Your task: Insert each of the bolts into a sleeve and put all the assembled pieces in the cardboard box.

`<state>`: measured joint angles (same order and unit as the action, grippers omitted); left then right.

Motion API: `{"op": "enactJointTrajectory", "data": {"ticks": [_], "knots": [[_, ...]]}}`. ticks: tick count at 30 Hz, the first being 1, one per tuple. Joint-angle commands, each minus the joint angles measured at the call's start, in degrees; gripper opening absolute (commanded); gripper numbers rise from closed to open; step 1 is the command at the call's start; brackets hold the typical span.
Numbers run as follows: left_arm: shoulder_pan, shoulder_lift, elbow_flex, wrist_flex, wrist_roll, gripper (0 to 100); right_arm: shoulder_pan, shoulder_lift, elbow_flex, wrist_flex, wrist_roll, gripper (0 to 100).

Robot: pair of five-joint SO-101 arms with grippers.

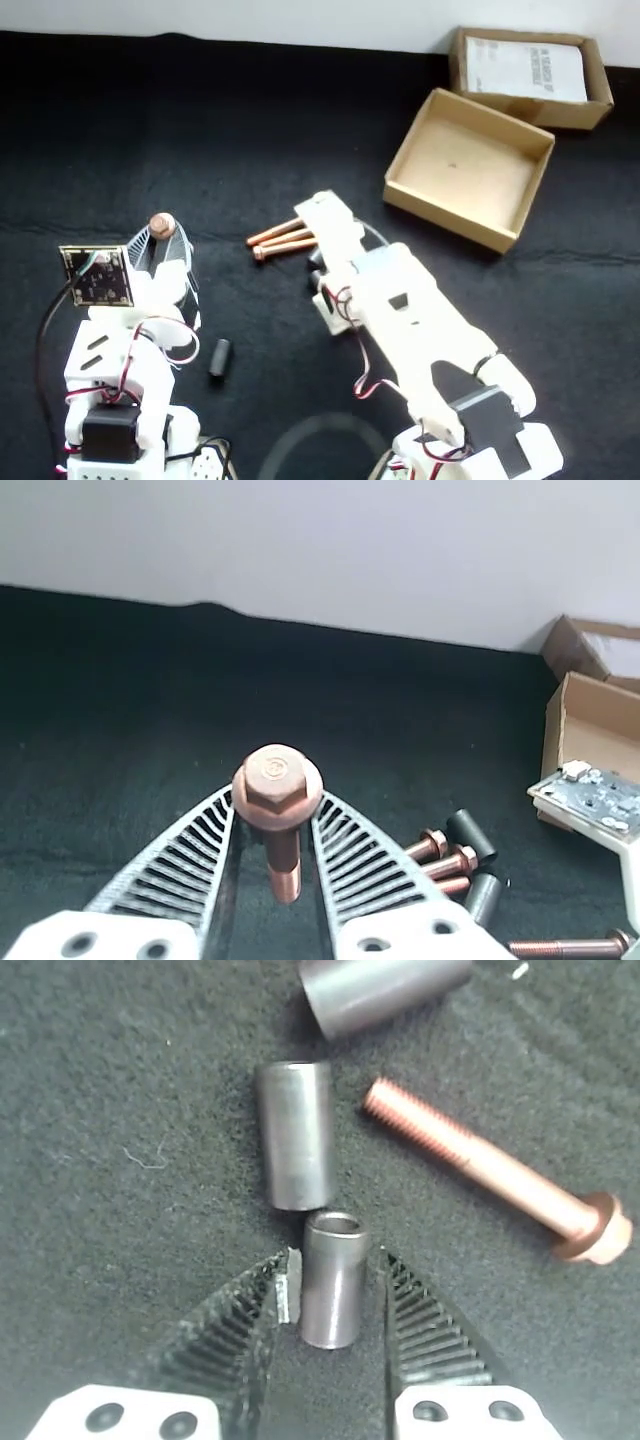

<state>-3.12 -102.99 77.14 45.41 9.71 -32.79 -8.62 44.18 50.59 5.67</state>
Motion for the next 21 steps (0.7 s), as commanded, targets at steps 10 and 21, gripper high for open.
{"op": "enactJointTrajectory", "data": {"ticks": [10,21], "knots": [[-0.7,-0.7,0.3,-1.3,-0.4,1,0.7,0.2,1.6,-2.5,-0.7,10.9],[-0.7,-0.7,0.4,-1.0,-0.1,1,3.5,0.2,4.1,-2.5,-0.8,1.3]]}}
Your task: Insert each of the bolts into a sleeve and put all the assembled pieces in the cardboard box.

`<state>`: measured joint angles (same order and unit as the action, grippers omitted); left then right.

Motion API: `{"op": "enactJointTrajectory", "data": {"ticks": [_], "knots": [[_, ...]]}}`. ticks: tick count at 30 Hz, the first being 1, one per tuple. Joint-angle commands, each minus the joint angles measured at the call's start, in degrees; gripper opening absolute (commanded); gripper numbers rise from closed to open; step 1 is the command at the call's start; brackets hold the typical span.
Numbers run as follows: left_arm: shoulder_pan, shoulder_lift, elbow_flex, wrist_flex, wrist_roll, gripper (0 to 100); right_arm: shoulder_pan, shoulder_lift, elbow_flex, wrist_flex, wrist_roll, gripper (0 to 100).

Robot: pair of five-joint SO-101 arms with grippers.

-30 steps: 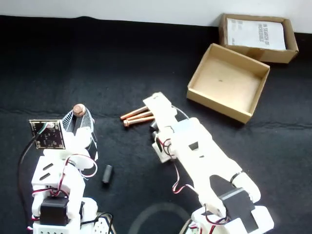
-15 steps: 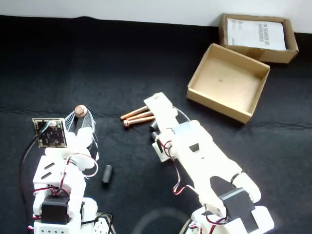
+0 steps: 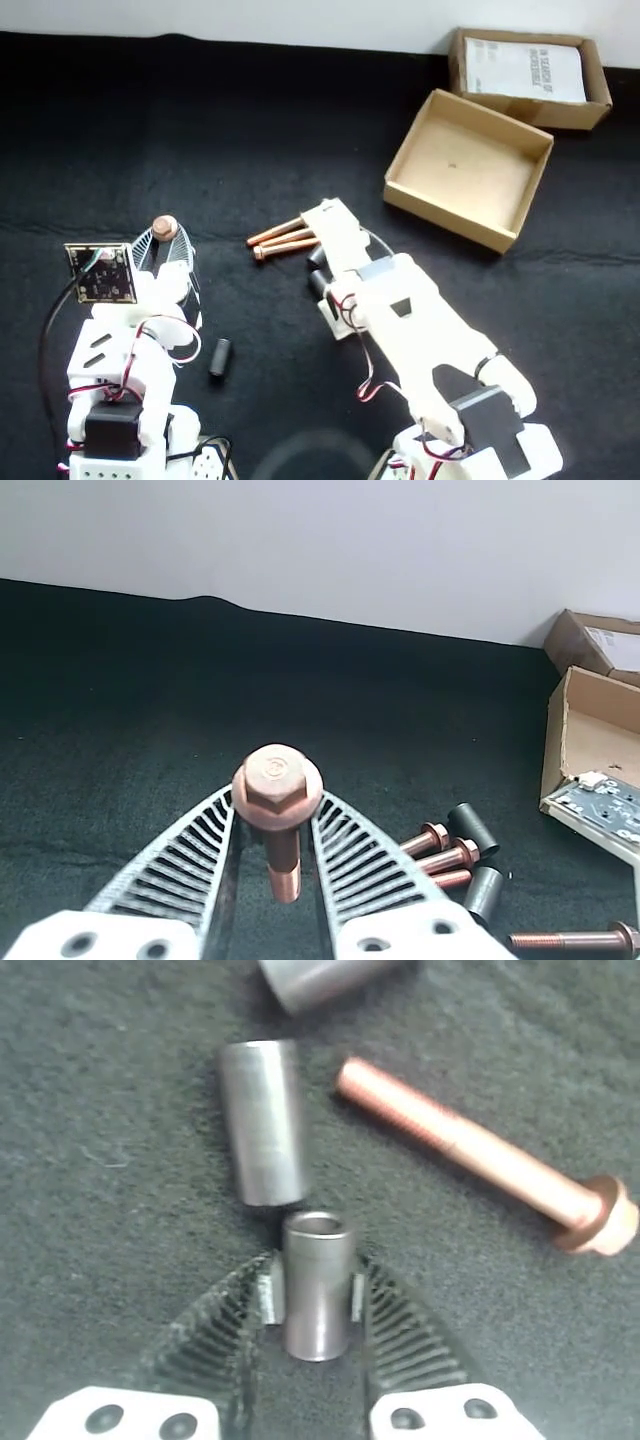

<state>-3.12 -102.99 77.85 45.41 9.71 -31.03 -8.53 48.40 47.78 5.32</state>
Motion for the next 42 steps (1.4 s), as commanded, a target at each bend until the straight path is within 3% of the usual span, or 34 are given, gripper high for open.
{"op": "enactJointTrajectory", "data": {"ticks": [1,12,22,29,34,42], "knots": [[-0.7,-0.7,-0.3,-1.0,-0.1,1,2.3,0.1,-0.1,0.3,-0.4,0.9],[-0.7,-0.7,-0.4,-1.1,-0.1,1,6.3,-2.2,-3.5,1.3,-0.4,0.6],[-0.2,-0.7,12.7,-1.2,0.2,1,7.8,-24.4,-8.7,5.4,-0.8,0.6],[5.8,-0.7,17.9,-1.3,0.5,1,6.3,-38.4,-8.6,13.3,-8.5,0.6],[10.2,-0.3,19.3,-3.9,7.2,1,6.0,-47.9,-2.4,15.3,-9.7,0.6],[13.4,-0.3,19.3,-6.1,7.9,1,6.3,-68.2,19.0,9.8,-9.4,0.6]]}}
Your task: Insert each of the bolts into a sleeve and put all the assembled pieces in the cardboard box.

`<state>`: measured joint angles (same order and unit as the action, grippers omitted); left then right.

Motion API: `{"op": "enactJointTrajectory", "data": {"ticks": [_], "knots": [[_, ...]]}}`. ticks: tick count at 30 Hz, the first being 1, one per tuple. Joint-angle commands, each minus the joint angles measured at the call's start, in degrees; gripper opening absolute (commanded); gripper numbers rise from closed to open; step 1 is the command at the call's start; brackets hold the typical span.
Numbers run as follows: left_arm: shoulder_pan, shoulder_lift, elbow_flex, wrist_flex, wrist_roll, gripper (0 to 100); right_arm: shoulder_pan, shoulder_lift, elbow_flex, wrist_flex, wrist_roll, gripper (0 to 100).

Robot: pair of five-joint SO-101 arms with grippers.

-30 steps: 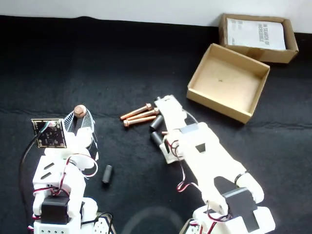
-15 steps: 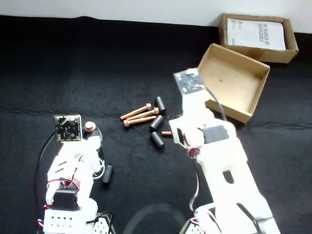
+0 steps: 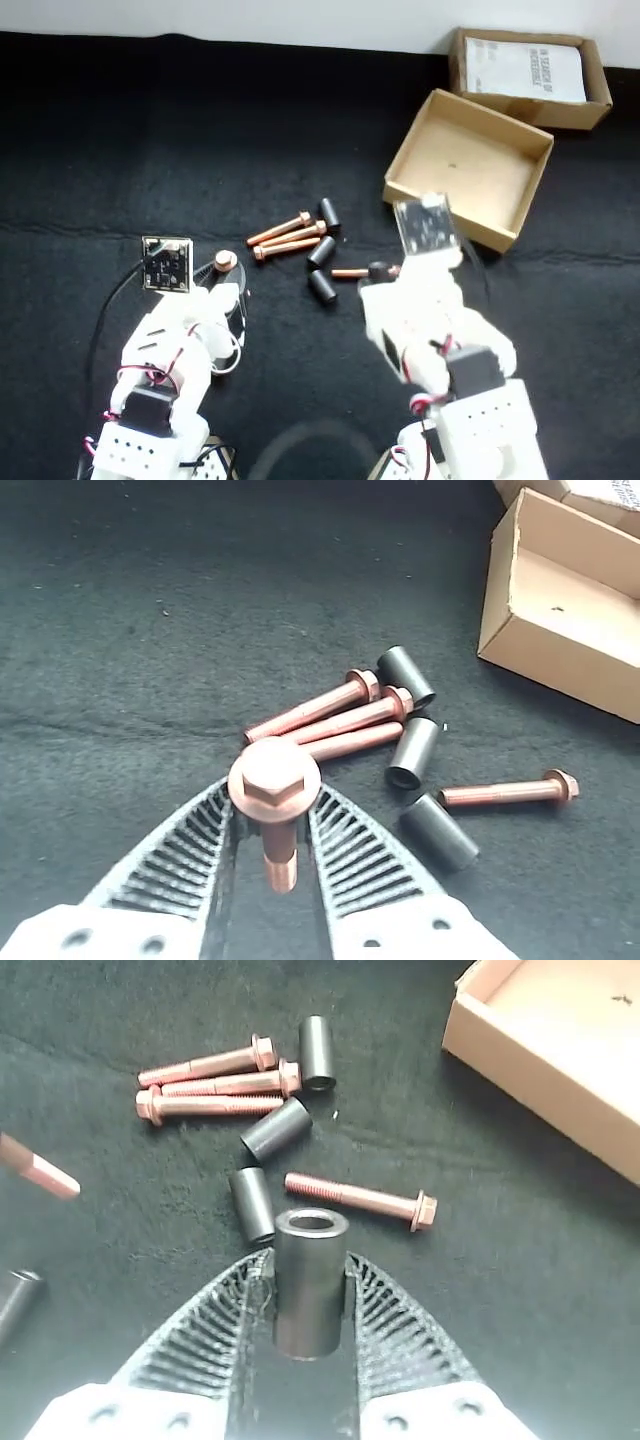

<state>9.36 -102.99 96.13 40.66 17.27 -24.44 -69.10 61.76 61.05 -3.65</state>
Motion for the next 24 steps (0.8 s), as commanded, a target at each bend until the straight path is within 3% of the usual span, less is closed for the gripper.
{"op": "enactJointTrajectory", "data": {"ticks": [1,14,20,24], "knots": [[0.8,-0.3,1.0,-1.3,0.4,1,-0.3,-10.4,8.1,-5.4,-0.4,0.6],[0.7,-0.3,1.0,-1.6,2.3,1,-0.3,-36.2,36.5,-25.7,-0.5,0.6],[-2.2,-0.2,0.8,-7.1,2.3,1,1.2,-34.5,41.9,-41.6,-0.8,0.6],[-2.4,-0.2,0.7,-7.5,2.3,1,1.3,-33.4,41.9,-45.1,-0.7,0.6]]}}
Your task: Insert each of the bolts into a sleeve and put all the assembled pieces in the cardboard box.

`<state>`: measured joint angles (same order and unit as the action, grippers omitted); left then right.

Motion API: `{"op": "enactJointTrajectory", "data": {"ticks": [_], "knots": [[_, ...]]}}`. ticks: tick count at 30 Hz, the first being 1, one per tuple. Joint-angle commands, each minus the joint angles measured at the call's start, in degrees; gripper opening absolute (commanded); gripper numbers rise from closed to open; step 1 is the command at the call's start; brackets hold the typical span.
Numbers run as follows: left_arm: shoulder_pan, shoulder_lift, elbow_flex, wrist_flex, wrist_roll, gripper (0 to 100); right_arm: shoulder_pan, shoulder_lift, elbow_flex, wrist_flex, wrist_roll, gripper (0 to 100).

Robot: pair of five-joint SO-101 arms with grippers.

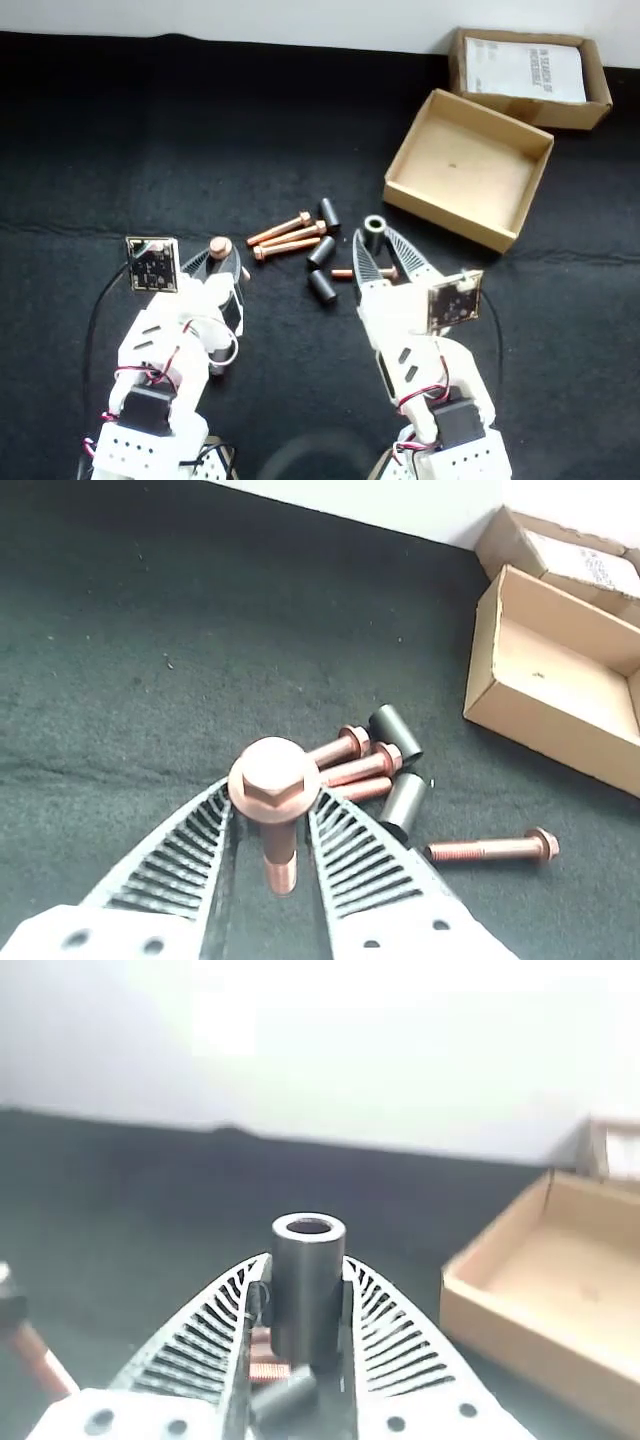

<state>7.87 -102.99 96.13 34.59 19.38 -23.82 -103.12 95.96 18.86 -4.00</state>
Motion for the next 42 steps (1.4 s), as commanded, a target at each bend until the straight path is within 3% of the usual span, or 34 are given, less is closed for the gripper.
{"op": "enactJointTrajectory", "data": {"ticks": [1,10,18,23,35,42], "knots": [[-0.9,-0.2,0.7,-1.4,0.2,1,0.7,0.9,7.7,-3.0,-0.4,0.6],[-1.1,4.9,-4.4,-1.3,0.2,1,0.8,1.4,7.7,-3.0,-0.4,0.6],[-2.5,39.0,-42.3,-0.5,-0.1,1,0.8,1.5,7.7,-2.6,-0.4,0.6],[-1.8,56.3,-59.6,2.2,0.1,1,0.8,1.5,7.7,0.0,-0.4,0.6],[17.3,70.8,-76.9,2.1,0.1,1,0.8,1.5,7.7,0.4,-0.4,0.6],[21.1,80.7,-85.1,2.2,0.1,1,0.8,1.2,7.7,0.3,-0.4,0.6]]}}
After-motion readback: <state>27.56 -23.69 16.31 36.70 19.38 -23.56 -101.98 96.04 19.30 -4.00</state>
